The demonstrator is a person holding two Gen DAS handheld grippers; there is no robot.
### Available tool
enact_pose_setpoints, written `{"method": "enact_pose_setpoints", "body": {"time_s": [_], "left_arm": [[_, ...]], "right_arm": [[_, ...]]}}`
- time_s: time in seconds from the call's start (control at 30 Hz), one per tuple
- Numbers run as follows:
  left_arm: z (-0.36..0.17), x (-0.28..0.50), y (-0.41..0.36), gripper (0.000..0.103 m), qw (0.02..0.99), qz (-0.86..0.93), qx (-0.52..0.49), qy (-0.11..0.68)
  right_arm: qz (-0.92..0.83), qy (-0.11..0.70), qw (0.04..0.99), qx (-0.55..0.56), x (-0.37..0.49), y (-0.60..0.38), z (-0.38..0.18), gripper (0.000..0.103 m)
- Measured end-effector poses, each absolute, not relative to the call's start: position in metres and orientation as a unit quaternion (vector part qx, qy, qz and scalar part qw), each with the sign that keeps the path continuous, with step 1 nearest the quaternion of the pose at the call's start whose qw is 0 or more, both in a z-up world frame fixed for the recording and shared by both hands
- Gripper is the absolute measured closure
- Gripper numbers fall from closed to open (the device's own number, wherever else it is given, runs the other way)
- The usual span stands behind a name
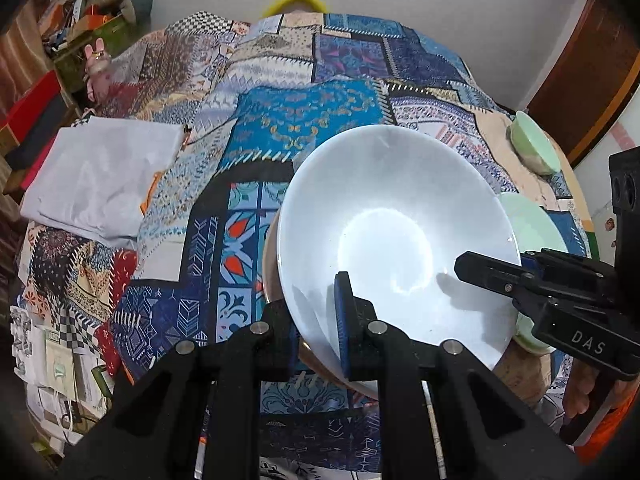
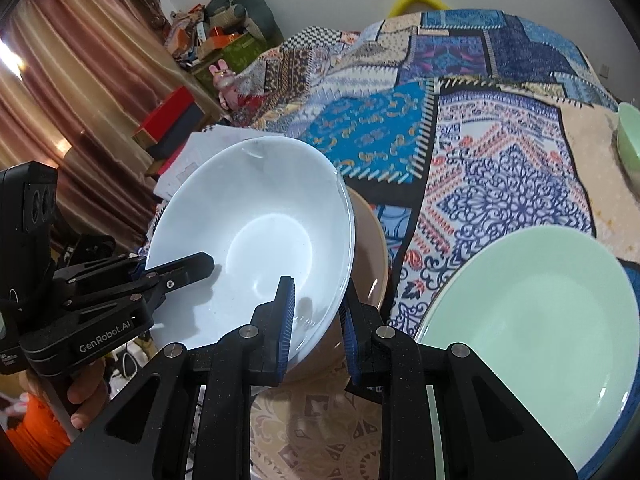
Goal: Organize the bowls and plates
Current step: 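Lift the white spotted bowl and carry it over the pale pink bowl, then lower the white spotted bowl into the pale pink bowl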
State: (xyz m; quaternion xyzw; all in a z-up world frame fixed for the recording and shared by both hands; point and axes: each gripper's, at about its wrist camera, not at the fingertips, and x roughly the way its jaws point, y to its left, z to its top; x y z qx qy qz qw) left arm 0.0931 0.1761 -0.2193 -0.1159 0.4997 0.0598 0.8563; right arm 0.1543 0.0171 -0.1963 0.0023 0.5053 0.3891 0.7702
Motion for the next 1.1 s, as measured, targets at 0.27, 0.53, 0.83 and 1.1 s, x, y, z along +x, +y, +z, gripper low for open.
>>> {"method": "enact_pose_setpoints", "body": {"time_s": [0.27,0.53,0.83,1.1], "left_arm": [[-0.232,0.093,0.181,0.088,0.849,0.058,-0.121,0.511],[-0.237,0.097,0.179,0.088,0.850,0.056,-0.112,0.512],[-0.239,0.101,0.178,0.088,0.852,0.060,-0.096,0.511],[-0.239,0.105,0.176,0.087,0.852,0.063,-0.086,0.513]], "right_arm": [[0.388,0.513,0.765,-0.015,0.151,0.022,-0.205,0.083],[0.387,0.515,0.764,-0.027,0.150,0.021,-0.204,0.080],[0.389,0.510,0.766,-0.038,0.149,0.020,-0.197,0.077],[0.374,0.487,0.787,-0.058,0.146,0.013,-0.191,0.076]]}}
